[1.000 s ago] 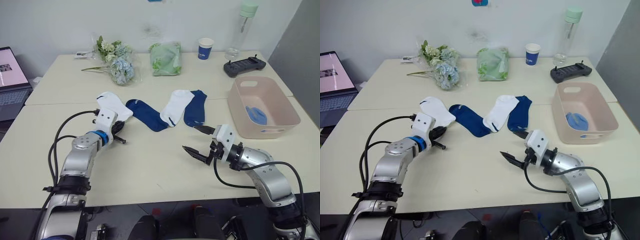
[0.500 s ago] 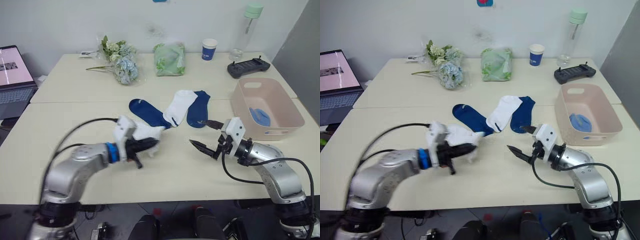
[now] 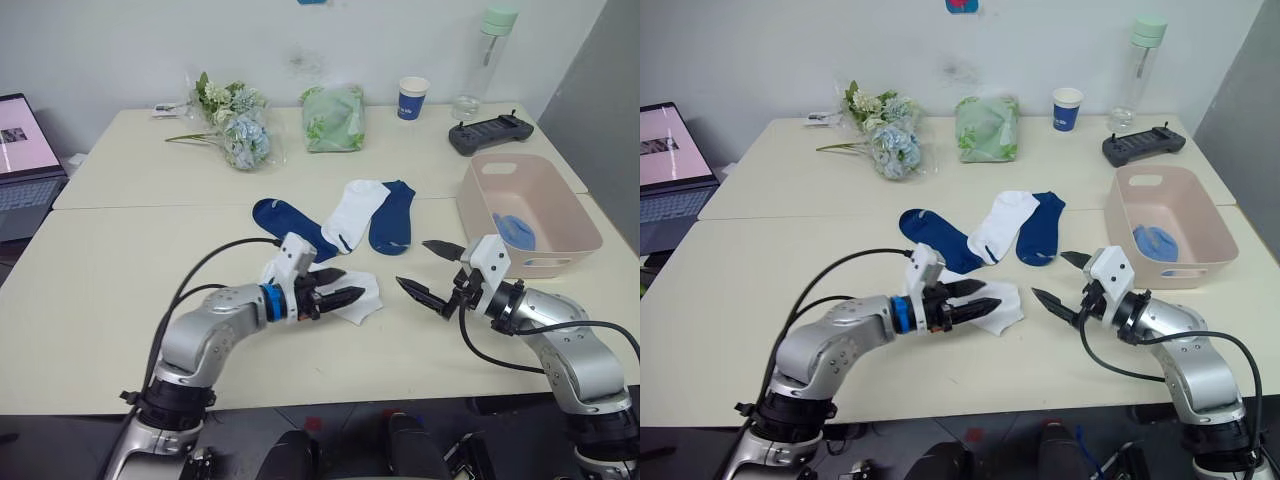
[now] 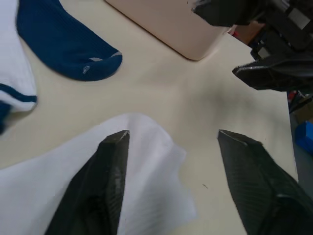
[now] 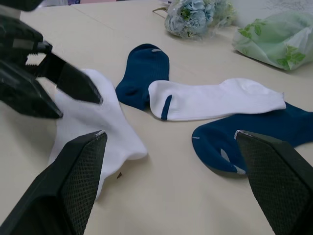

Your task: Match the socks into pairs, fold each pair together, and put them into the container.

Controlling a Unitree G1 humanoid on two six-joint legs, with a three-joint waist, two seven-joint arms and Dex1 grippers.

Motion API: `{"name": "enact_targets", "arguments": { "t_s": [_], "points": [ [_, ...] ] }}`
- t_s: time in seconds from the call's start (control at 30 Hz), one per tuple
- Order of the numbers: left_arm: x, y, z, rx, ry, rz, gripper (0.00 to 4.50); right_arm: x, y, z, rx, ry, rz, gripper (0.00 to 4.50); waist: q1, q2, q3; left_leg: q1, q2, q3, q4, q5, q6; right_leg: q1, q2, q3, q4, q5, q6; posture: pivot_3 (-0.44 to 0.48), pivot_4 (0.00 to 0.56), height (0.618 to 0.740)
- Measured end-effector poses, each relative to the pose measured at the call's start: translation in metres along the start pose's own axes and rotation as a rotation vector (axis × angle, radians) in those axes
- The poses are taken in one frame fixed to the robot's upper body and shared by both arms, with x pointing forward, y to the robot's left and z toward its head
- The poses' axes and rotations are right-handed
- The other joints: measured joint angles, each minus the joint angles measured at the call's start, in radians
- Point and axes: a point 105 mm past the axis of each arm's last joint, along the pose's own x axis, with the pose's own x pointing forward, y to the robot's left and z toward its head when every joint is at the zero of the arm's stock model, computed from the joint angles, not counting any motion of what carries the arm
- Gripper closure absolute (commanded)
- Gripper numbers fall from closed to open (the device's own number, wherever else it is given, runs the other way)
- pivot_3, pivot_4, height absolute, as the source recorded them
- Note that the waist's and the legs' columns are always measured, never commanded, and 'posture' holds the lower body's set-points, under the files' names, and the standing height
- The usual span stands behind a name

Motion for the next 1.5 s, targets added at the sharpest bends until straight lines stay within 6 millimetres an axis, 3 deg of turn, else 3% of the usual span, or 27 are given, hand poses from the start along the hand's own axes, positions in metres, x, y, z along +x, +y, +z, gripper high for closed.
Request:
{"name": "enact_targets", "arguments": {
  "t_s": [0.07, 0.27, 0.4, 0.47, 0.6, 0.97, 1.0, 1.37, 1.5],
  "points": [
    [-0.009, 0.020, 0.007, 0.037, -0.010, 0.090, 0.02, 0.001, 0.002, -0.006, 0.042, 0.013, -0.006, 0.00, 0.000, 0.000, 0.000, 0.000, 0.000, 0.000, 0.000, 0.000, 0.000, 0.000, 0.000, 0.000, 0.000, 0.000, 0.000, 0.000, 0.150, 0.740],
    [-0.069, 0.097, 0.000, 0.137, 0.051, 0.431, 0.02, 0.007, 0.032, -0.041, 0.212, 0.157, 0.025, 0.00, -0.001, 0.000, 0.000, 0.000, 0.000, 0.000, -0.001, 0.000, 0.000, -0.001, 0.000, 0.000, 0.000, 0.000, 0.000, 0.000, 0.150, 0.740],
    [-0.076, 0.109, -0.014, 0.128, 0.080, 0.459, 0.02, 0.017, 0.037, -0.042, 0.245, 0.172, 0.029, 0.00, 0.010, 0.000, 0.000, -0.001, 0.000, -0.001, 0.001, 0.000, 0.000, 0.000, -0.002, 0.000, -0.001, 0.000, 0.000, 0.000, 0.150, 0.740],
    [-0.075, 0.109, -0.019, 0.121, 0.088, 0.438, 0.02, 0.020, 0.038, -0.043, 0.255, 0.180, 0.017, 0.00, 0.011, 0.000, 0.000, -0.001, 0.000, -0.001, 0.001, 0.000, 0.000, 0.000, -0.001, -0.001, -0.001, 0.000, 0.000, 0.000, 0.150, 0.740],
    [-0.066, 0.100, -0.029, 0.130, 0.120, 0.365, 0.83, 0.025, 0.047, -0.047, 0.267, 0.212, 0.045, 0.53, 0.004, 0.000, 0.000, -0.001, 0.000, -0.001, 0.000, 0.000, 0.000, -0.001, -0.001, -0.001, -0.001, 0.000, 0.000, 0.000, 0.150, 0.740],
    [-0.072, 0.096, -0.042, 0.143, 0.160, 0.355, 4.24, 0.028, 0.047, -0.047, 0.270, 0.221, 0.055, 4.38, 0.000, 0.000, 0.000, -0.001, 0.000, -0.001, 0.000, 0.000, 0.000, -0.001, -0.001, -0.001, 0.000, 0.000, 0.000, 0.000, 0.150, 0.740],
    [-0.072, 0.094, -0.042, 0.144, 0.161, 0.349, 4.49, 0.028, 0.047, -0.048, 0.272, 0.223, 0.053, 4.50, 0.000, 0.000, 0.000, -0.001, 0.000, -0.001, 0.000, 0.000, 0.000, -0.001, -0.001, -0.001, 0.000, 0.000, 0.000, 0.000, 0.150, 0.740],
    [-0.072, 0.080, -0.045, 0.117, 0.178, 0.312, 4.49, 0.023, 0.037, -0.046, 0.275, 0.217, 0.031, 4.50, 0.000, 0.000, 0.000, -0.001, 0.000, -0.001, 0.000, 0.000, 0.000, -0.001, -0.001, -0.001, 0.000, 0.000, 0.000, 0.000, 0.150, 0.740],
    [-0.075, 0.060, -0.048, 0.067, 0.169, 0.275, 4.49, 0.011, 0.031, -0.048, 0.272, 0.250, 0.048, 4.50, 0.000, 0.000, 0.000, -0.001, 0.001, -0.001, 0.000, 0.000, 0.001, -0.001, -0.001, 0.000, -0.001, 0.000, 0.000, 0.000, 0.150, 0.740]
  ]
}}
